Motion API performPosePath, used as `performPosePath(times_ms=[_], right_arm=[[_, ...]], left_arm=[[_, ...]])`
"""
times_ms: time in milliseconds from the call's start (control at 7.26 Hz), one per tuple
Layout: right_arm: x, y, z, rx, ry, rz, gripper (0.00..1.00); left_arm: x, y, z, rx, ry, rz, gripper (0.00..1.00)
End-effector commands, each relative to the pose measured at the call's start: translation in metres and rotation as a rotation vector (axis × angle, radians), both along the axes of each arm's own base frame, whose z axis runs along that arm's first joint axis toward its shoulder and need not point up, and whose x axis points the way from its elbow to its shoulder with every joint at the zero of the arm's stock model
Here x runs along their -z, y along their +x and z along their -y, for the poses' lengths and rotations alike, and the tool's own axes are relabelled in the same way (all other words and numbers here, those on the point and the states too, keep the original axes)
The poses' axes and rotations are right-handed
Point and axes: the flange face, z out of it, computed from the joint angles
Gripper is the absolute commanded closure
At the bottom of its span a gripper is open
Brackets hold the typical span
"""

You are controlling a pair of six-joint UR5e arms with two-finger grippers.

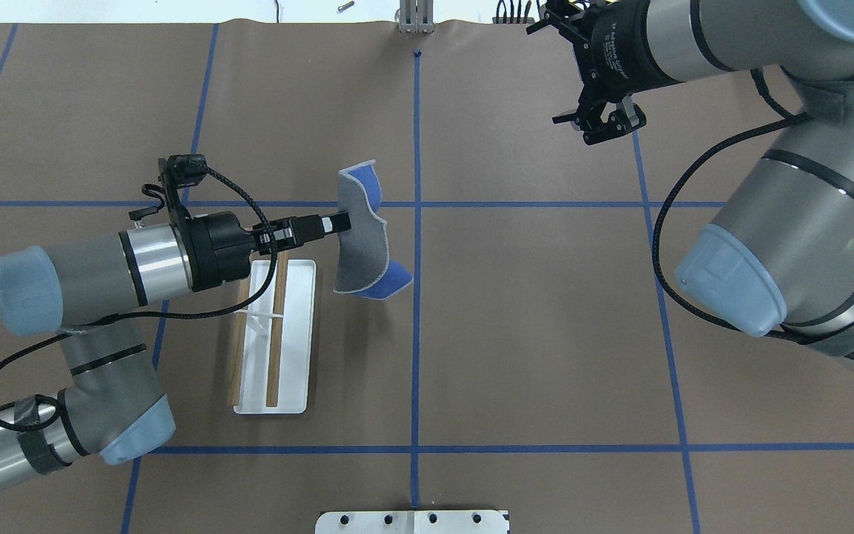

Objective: Hang towel on rack

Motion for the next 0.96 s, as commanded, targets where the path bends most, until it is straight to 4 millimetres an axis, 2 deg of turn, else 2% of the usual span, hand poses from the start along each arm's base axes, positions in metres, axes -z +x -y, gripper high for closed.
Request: performPosePath(times_ms=[0,413,826], right_arm=[[-0.020,0.002,0.004,0.014,0.017,-0.051,0.00],[-0.019,0.004,0.005,0.009,0.017,-0.049,0.00],[-0.020,0.004,0.006,0.007,0.014,-0.051,0.00]], left_arm=[[-0.055,-0.021,-0.038,-0.029,0.049,-0.035,1.00],[-0.111,-0.062,-0.059,-0.031,0.083,-0.076,1.00],[-0.140,-0.090,-0.065,-0.013,0.083,-0.075,1.00]])
